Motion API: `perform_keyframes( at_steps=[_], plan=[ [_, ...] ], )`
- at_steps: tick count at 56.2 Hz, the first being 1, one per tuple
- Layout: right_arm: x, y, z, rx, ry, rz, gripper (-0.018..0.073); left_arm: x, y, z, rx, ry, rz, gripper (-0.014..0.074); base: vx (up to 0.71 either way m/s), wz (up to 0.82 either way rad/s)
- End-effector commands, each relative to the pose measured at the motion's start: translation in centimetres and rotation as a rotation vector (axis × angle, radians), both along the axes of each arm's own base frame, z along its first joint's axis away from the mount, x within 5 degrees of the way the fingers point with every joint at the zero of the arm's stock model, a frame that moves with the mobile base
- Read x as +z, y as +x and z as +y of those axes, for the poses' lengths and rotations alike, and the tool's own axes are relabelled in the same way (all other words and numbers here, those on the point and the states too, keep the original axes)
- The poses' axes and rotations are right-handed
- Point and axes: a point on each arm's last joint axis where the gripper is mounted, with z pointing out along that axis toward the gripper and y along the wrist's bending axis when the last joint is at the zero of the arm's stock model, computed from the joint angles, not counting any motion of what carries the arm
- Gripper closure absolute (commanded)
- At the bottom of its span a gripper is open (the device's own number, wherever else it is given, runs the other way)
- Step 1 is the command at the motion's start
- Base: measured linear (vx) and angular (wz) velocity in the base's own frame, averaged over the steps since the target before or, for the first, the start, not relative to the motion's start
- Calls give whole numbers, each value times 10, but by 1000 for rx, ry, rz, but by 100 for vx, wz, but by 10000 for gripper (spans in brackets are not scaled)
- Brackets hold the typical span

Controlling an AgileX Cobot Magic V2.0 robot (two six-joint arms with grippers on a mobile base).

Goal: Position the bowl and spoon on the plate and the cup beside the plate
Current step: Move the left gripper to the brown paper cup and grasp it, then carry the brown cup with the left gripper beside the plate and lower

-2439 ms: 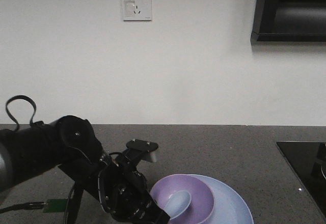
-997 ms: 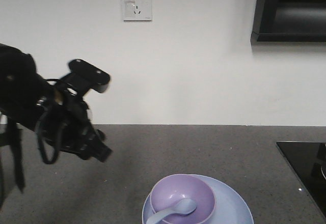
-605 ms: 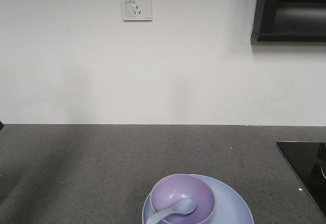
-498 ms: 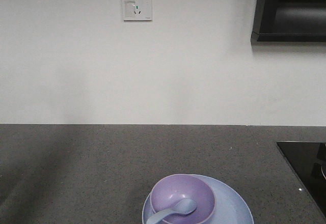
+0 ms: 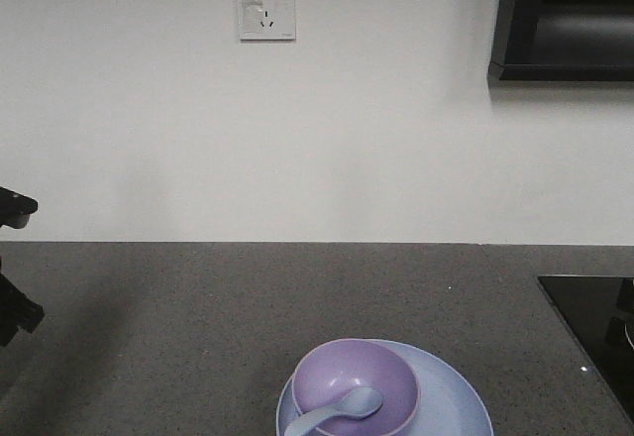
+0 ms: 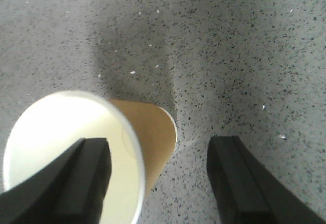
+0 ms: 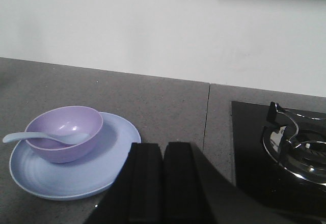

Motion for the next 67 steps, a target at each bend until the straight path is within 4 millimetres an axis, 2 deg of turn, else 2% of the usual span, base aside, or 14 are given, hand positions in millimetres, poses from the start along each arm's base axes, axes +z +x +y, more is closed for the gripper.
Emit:
perform_keyframes(
  at_steps=[1,8,13,18,21,25,27,31,36,43,51,56,62,67],
  plan=[
    [14,3,1,4,-3,-86,568,15,3,3,-11,29,-88,63,0,0],
    [14,3,1,5,-3,-87,568,3,9,7,8,31,-58,66,0,0],
    [14,3,1,5,-3,-87,568,-2,12,13,25,30,-45,113,0,0],
    [14,3,1,5,-3,-87,568,-3,13,16,34,31,-41,240,0,0],
    [14,3,1,5,-3,-87,568,-3,13,16,30,33,-40,351,0,0],
    [14,4,1,5,-4,-83,568,-3,13,16,9,41,-34,552,0,0],
    [14,5,2,5,-5,-80,568,-3,13,16,-8,42,-29,606,0,0],
    [14,8,3,7,-6,-67,568,-2,12,13,-24,32,-27,605,0,0],
    [13,11,5,12,-3,-48,568,9,8,6,-44,-5,-54,604,0,0],
    [12,15,6,16,0,-32,568,39,0,-19,-130,-73,-140,604,0,0],
    [12,16,7,16,-2,-27,568,76,-14,-72,-354,-195,-235,603,0,0],
    [12,16,7,16,-2,-25,568,91,-20,-104,-471,-280,-282,601,0,0],
    [12,16,7,19,2,-22,568,97,-26,-139,-572,-349,-310,601,0,0],
    [12,16,7,18,2,-20,568,95,-30,-160,-626,-361,-312,599,0,0]
  ],
)
